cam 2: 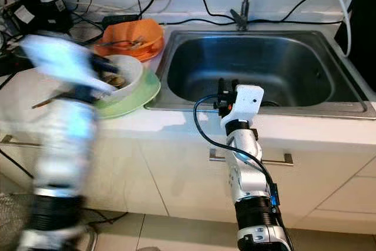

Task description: Kitchen organization

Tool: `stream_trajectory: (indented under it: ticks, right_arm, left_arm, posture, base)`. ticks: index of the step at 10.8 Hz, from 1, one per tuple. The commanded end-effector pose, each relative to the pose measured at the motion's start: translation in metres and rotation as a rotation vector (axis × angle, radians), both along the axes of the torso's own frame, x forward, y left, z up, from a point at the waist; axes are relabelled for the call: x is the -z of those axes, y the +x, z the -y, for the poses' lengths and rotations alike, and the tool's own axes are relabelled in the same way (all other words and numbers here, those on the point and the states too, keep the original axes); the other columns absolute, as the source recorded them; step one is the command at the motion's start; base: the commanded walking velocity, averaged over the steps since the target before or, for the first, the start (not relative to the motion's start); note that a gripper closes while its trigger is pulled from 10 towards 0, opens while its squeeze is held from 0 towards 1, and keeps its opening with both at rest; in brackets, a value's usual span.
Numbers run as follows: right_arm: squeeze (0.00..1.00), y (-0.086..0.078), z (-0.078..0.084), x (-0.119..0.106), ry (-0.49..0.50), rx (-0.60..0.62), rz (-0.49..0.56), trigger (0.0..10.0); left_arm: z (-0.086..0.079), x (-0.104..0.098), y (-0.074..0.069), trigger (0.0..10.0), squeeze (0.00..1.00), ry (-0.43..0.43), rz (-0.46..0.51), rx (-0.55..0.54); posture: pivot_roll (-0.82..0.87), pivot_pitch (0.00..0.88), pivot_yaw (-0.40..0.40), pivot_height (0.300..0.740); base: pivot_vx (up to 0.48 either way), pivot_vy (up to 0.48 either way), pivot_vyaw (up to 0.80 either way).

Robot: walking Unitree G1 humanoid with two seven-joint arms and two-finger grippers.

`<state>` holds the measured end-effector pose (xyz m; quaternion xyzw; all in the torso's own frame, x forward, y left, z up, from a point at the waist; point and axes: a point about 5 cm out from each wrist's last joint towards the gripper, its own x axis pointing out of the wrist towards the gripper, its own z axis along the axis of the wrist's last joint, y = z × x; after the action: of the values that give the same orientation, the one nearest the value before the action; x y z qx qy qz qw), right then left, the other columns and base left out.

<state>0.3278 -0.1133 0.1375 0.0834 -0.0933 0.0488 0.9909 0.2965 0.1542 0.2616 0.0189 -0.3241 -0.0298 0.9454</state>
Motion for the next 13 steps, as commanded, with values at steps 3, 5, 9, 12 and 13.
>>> stream_trajectory:
  ticks: [3,5,9,12,13]
  right_arm:
    - [0.00,0.003,-0.007,-0.006,0.009,-0.029,0.024,10.0]
    - [0.00,0.003,-0.006,-0.004,0.005,-0.030,0.021,10.0]
    - [0.00,0.002,-0.008,-0.005,0.010,-0.040,0.028,10.0]
    - [0.00,0.002,-0.008,-0.002,0.009,-0.047,0.021,10.0]
    - [0.00,0.003,-0.010,-0.002,0.010,-0.054,0.019,10.0]
  left_arm:
    - [-0.051,0.018,-0.009,10.0,0.00,-0.147,-0.107,-0.018]
    - [-0.063,0.024,-0.019,10.0,0.00,-0.214,-0.161,0.176]
    - [-0.088,0.037,-0.041,10.0,0.00,-0.331,-0.179,0.262]
    - [-0.110,0.022,-0.064,10.0,0.00,-0.281,-0.122,0.144]
    - [-0.110,0.022,-0.069,10.0,0.00,-0.263,-0.135,0.110]
  posture:
    - [0.11,0.000,0.066,0.740]
    - [0.11,0.000,0.060,0.740]
    - [0.11,0.000,0.057,0.740]
    - [0.14,0.000,0.046,0.740]
    - [0.14,0.000,0.046,0.740]
  base:
    - [0.000,0.000,0.00]
    - [0.000,0.000,0.00]
    - [0.000,0.000,0.00]
    - [0.000,0.000,0.00]
    - [0.000,0.000,0.00]
